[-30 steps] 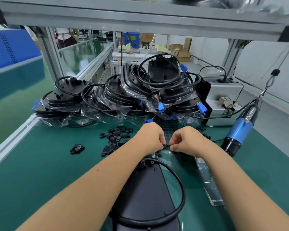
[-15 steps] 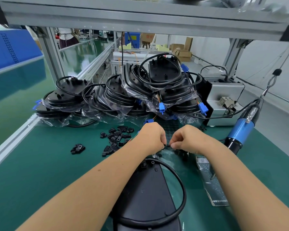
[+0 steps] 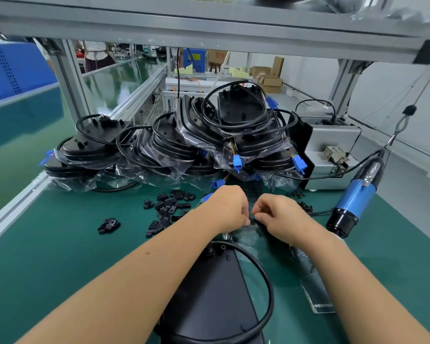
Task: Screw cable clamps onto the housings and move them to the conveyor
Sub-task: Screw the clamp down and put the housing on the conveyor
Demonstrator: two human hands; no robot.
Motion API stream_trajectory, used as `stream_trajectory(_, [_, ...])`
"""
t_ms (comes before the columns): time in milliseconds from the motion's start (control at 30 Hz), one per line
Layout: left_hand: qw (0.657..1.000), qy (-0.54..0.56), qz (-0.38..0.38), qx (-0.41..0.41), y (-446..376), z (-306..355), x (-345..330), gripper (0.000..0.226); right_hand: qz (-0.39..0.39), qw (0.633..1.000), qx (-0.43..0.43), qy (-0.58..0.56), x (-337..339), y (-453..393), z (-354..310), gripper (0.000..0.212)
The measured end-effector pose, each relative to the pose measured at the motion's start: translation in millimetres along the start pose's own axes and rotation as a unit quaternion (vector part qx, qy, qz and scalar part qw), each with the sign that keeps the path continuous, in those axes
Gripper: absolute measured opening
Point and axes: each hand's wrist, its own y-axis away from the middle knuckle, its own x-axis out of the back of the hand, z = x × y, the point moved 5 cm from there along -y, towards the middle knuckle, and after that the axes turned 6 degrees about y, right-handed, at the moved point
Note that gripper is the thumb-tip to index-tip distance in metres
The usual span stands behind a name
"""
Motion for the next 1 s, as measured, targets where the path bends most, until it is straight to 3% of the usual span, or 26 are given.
stream_trajectory(400, [0.999, -0.039, -0.005, 0.026, 2.3, 8.2, 7.2, 0.021, -0.098, 0.991, -0.036, -0.085, 5.3, -12.0, 3.1, 0.016])
stream_trajectory(533, [0.997, -0.067, -0.018, 0.027, 2.7, 11.4, 8.4, 0.024, -0.140, 0.980, -0.069, -0.121, 4.2, -18.3, 4.6, 0.007])
stream_trajectory(1000, [0.998, -0.055, 0.016, 0.005, 4.9, 7.9, 7.1, 0.017, -0.129, 0.962, -0.117, -0.213, -0.9, -18.5, 13.9, 0.009])
